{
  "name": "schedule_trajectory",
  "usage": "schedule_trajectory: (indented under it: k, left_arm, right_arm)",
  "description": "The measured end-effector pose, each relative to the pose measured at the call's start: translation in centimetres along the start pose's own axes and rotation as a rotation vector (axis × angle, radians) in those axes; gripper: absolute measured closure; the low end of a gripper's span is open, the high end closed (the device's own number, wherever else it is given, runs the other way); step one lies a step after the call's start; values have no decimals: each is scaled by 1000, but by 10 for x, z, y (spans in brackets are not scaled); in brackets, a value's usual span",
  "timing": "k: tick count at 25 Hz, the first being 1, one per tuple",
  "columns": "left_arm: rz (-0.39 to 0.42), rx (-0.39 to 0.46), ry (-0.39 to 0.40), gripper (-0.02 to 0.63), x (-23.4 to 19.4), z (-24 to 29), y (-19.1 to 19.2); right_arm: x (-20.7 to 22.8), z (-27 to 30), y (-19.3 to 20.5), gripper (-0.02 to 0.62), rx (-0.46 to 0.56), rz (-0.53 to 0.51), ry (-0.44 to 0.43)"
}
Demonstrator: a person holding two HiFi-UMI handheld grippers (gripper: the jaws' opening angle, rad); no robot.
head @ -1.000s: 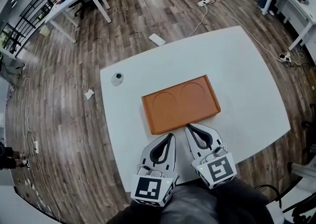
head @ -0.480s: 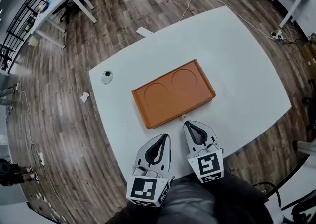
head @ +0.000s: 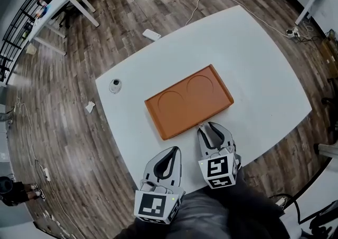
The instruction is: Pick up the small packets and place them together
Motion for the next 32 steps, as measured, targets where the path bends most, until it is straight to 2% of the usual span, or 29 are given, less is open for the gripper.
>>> schedule_trajectory:
  k: [15,18,32]
  left_arm:
    - [-25,12,20,606,-21,-11,-5]
    - [-32,20,8,606,-29,-16,-7]
    - [-46,28,6,606,-37,-25,-6]
  right_arm:
    - [-7,18,-1,477,-105,30,-29]
    - [-5,19,-1,503,-119,44,-16]
    - [-13,17,-4,522,-106,18,-22]
Point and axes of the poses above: the fingertips, and each gripper's own axes: z forward along the fingers, x to its right, y out of its underside, the point moved 1 cm from there along -z, backward along the fingers, and after that the axes turned 15 degrees about -z, right-handed, at the moved point
